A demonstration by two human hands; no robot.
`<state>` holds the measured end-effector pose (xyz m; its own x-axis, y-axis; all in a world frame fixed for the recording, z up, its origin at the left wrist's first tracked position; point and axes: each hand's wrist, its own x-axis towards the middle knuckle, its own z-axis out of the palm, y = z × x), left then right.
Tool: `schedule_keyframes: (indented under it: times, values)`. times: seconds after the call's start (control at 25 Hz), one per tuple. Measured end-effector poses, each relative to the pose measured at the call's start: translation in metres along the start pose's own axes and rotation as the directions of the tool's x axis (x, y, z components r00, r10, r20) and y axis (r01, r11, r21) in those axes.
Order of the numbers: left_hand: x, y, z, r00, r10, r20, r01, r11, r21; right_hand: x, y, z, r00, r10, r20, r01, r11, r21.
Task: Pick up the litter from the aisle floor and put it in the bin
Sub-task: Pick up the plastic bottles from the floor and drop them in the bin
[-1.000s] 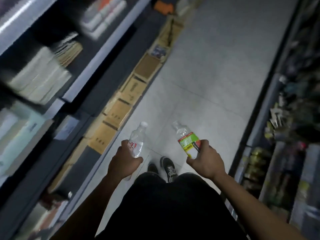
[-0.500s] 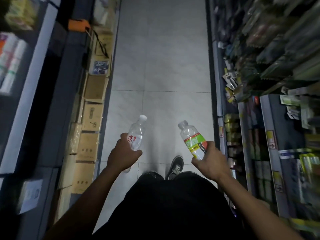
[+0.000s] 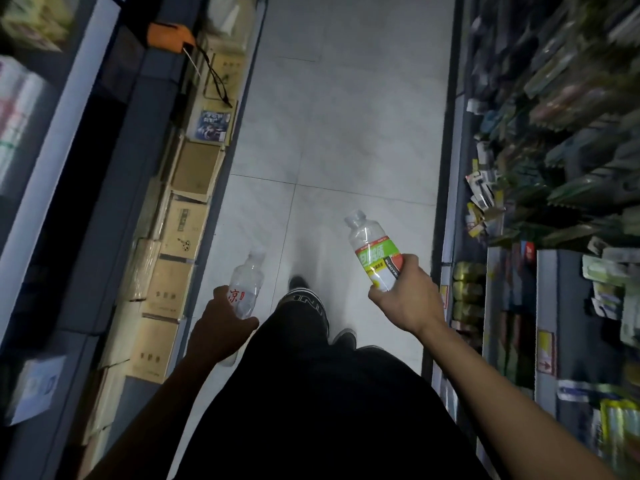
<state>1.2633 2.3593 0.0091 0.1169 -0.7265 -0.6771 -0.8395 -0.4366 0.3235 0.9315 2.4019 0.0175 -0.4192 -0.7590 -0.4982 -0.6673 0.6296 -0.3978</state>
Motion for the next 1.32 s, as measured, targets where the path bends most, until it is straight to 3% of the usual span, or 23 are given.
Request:
schedule_keyframes:
  times: [0.12,0.28,0.52,0.88,1.04,1.32]
  values:
    - [0.045,0.021,-0.027,0.998,-0.052,-0.041,0.049,0.997,-0.051,0.067,-0.048,-0.02,0.999,-0.045,-0.008,0.045,0.999,-0.017]
    - [0.115,0.078,-0.076,0.998,-0.037,-0.05,0.034,0.998,-0.06,0.141,-0.094,-0.05,0.999,0.012,-0.035,-0.012,1.0,-0.025]
    - [0.221,0.213,-0.136,0.978,0.206,0.016,-0.207,0.978,0.036,0.208,-0.102,-0.098,0.979,0.186,-0.08,-0.186,0.982,0.003]
    - [0.364,0.436,-0.176,0.935,0.351,0.05,-0.355,0.927,0.124,0.346,-0.083,-0.165,0.935,0.333,-0.121,-0.31,0.934,0.175]
    - [0.403,0.501,-0.18,0.957,0.268,0.11,-0.286,0.937,0.199,0.449,-0.105,-0.215,0.948,0.31,-0.075,-0.293,0.939,0.18]
    - [0.465,0.573,-0.218,0.993,0.053,0.109,-0.057,0.998,0.031,0.643,-0.191,-0.308,0.994,0.093,-0.064,-0.085,0.99,0.108]
